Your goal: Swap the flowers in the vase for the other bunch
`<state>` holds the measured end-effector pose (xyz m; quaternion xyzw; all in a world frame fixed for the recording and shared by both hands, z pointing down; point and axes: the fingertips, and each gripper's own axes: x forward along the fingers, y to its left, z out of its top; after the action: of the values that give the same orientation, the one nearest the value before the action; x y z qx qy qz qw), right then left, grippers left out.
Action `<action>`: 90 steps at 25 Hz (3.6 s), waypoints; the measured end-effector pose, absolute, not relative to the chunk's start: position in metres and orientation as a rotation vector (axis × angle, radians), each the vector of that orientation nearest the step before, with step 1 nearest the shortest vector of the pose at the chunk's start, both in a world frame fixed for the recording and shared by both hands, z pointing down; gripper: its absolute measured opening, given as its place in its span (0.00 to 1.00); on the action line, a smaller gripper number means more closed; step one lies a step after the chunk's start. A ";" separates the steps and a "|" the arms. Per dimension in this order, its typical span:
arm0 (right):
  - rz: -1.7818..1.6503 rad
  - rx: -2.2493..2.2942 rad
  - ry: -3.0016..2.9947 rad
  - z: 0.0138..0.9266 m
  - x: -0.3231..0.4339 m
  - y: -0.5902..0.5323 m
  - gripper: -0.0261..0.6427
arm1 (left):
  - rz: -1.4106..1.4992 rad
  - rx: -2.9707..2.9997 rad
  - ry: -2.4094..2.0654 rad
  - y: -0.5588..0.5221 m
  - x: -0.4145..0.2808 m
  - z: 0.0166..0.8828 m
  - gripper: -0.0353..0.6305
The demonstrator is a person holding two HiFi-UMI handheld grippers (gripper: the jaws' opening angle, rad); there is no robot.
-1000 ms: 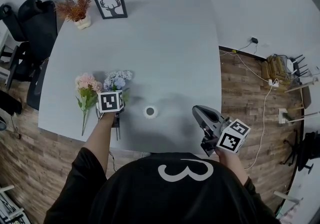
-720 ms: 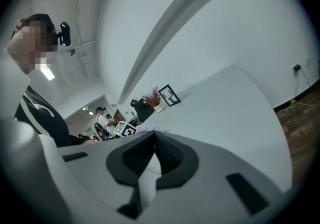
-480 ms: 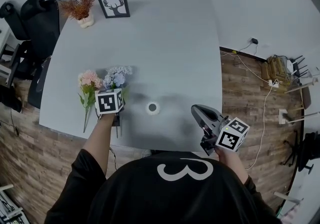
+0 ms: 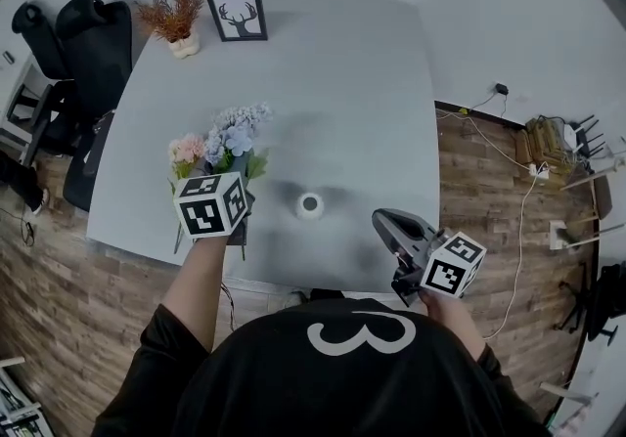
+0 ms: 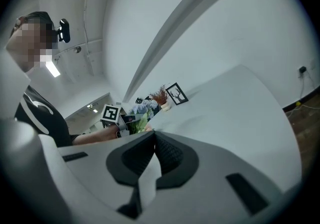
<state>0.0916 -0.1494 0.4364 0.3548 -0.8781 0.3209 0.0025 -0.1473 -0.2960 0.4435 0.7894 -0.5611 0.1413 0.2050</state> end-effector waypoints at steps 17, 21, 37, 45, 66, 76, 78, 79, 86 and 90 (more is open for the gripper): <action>0.953 1.120 -2.810 0.421 0.077 -0.129 0.05 | -0.136 2.582 -1.423 -0.253 -0.088 0.275 0.15; 0.956 1.144 -2.811 0.421 0.082 -0.126 0.05 | -0.258 2.662 -1.378 -0.246 -0.072 0.245 0.15; 1.017 1.317 -2.741 0.438 0.133 -0.107 0.05 | -0.427 2.854 -1.306 -0.243 -0.008 0.215 0.15; 1.043 1.330 -2.717 0.444 0.143 -0.121 0.05 | -0.408 2.853 -1.354 -0.264 -0.004 0.253 0.15; 1.084 1.207 -2.707 0.459 0.133 -0.147 0.05 | -0.430 2.687 -1.438 -0.266 -0.028 0.318 0.19; 1.100 1.212 -2.702 0.462 0.128 -0.140 0.05 | -0.266 2.752 -1.362 -0.253 -0.019 0.343 0.29; 1.104 1.215 -2.704 0.462 0.126 -0.138 0.05 | -0.209 2.773 -1.335 -0.247 -0.016 0.349 0.31; 1.105 1.216 -2.705 0.462 0.125 -0.137 0.05 | -0.172 2.787 -1.317 -0.244 -0.014 0.352 0.33; 1.105 1.221 -2.720 0.461 0.113 -0.126 0.05 | 0.016 2.806 -1.191 -0.223 -0.007 0.383 0.47; 1.111 1.226 -2.723 0.461 0.107 -0.121 0.05 | 0.056 2.808 -1.151 -0.218 -0.008 0.389 0.54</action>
<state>0.1073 -0.1211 0.4609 0.3847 -0.8544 0.3486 -0.0221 -0.0083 -0.2182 0.3886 0.9238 -0.3786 0.0183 0.0533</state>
